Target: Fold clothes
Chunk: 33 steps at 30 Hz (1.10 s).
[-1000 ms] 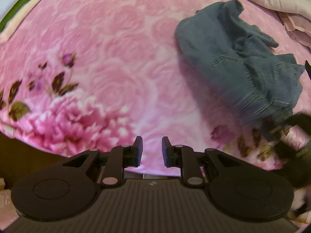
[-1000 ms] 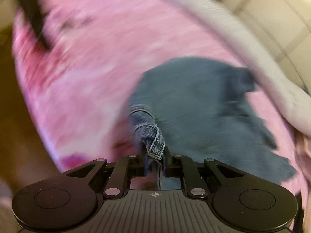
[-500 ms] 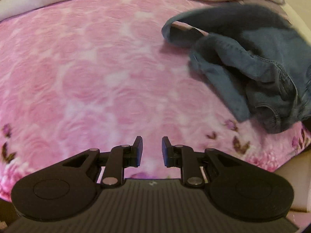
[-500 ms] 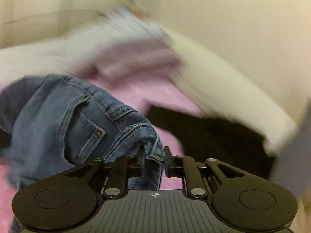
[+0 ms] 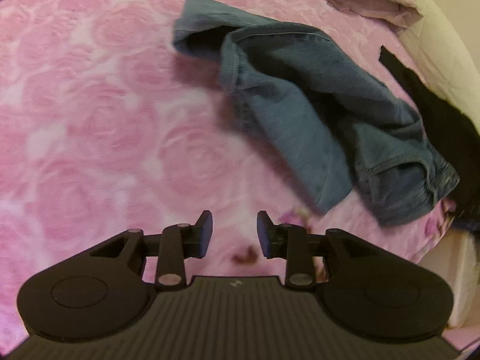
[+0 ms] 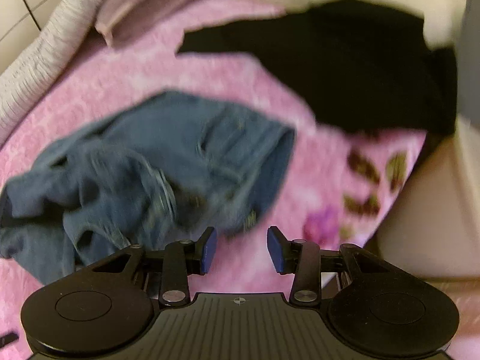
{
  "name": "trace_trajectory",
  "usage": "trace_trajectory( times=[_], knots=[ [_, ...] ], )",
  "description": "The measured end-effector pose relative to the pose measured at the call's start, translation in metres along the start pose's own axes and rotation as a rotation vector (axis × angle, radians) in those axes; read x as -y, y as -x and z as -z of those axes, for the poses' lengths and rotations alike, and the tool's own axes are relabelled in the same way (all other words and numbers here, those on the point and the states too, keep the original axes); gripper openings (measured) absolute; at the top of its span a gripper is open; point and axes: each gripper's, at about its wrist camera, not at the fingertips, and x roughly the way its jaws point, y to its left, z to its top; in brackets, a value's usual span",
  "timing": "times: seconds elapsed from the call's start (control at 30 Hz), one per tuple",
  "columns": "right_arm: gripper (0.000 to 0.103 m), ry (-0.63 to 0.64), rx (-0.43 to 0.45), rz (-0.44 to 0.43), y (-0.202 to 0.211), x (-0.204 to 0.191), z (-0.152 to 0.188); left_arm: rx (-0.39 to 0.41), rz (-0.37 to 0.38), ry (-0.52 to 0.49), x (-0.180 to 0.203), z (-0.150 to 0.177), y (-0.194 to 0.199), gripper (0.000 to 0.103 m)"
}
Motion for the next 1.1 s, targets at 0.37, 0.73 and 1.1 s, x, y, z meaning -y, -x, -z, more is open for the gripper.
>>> trace_trajectory(
  times=[0.37,0.73,1.1],
  knots=[
    [0.042,-0.128,-0.048,-0.041,-0.036,0.019,-0.01,-0.015,0.29,0.378,0.027,-0.005,-0.1,0.032],
    [0.042,-0.109,-0.053,-0.118,-0.026,0.003,-0.004,0.303,0.152,0.225,-0.001,-0.025,0.072,0.001],
    [0.042,-0.078,-0.121,-0.204,-0.021,-0.006,0.015,0.179,-0.59,0.058,-0.107,-0.038,0.19,0.021]
  ],
)
